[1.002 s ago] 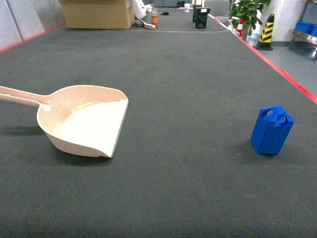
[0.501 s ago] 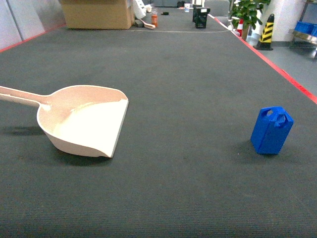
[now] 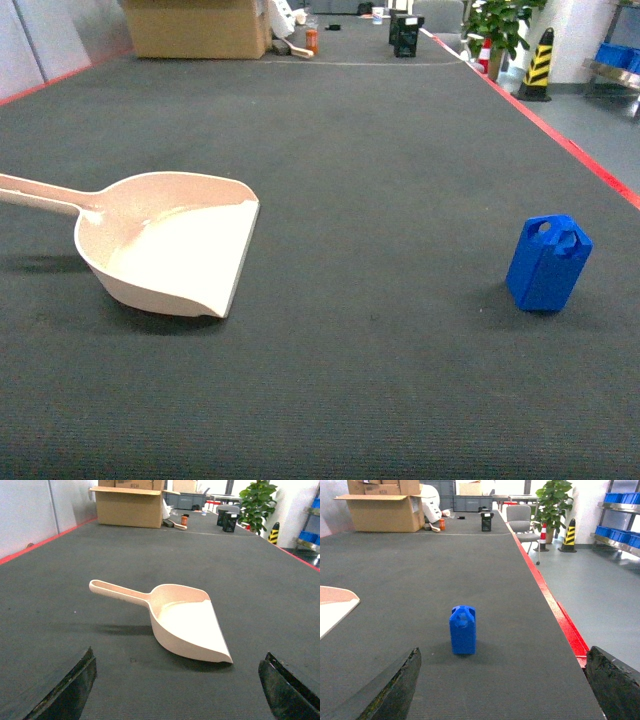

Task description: Place part in tray to right shelf

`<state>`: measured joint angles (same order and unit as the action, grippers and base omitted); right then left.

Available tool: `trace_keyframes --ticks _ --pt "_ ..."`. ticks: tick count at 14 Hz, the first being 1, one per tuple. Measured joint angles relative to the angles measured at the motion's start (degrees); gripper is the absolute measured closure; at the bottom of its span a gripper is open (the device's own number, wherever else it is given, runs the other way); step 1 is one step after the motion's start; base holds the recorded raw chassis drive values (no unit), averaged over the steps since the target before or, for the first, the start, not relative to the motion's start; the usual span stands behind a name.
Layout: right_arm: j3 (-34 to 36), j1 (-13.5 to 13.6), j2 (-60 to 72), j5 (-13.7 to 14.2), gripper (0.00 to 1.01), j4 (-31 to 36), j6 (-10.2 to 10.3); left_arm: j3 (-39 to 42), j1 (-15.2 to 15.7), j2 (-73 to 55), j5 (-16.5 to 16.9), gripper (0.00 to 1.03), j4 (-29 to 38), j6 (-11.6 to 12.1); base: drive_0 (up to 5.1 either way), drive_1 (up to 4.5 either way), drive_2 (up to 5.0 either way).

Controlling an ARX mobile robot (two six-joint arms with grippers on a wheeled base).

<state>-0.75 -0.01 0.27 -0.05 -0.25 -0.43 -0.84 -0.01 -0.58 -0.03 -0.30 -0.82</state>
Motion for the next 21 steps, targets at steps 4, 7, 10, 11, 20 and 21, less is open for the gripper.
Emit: trace_keyframes --ticks 4,7,10,11,20,21 --pt "0.0 0.0 0.0 0.0 0.03 0.0 0.0 0.0 0.0 0.0 0.0 0.05 0.0 0.0 0.0 0.0 0.0" --pt "0.0 0.0 0.0 0.0 0.03 0.0 0.0 0.0 0.0 0.0 0.0 0.05 0.0 0.0 0.0 0.0 0.0" --pt "0.0 0.0 0.0 0.0 0.03 0.1 0.0 -4.7 8.5 -13.4 2.8 0.05 -1.7 -10.5 0.0 0.0 0.0" --pt "0.0 0.0 0.0 0.0 0.03 0.0 0.0 -6.9 15.1 -21.4 9.1 0.05 5.7 -16.7 0.0 0.0 0.0" --pt "0.0 0.0 0.0 0.0 0.03 0.0 0.0 -41.7 18.5 -111.0 24.9 0.05 50.1 -47.4 0.0 0.0 0.0" --pt "0.0 0.0 0.0 0.0 0.03 0.0 0.0 -45.7 17.5 -113.9 24.4 0.05 49.4 -48.6 0.0 0.0 0.0"
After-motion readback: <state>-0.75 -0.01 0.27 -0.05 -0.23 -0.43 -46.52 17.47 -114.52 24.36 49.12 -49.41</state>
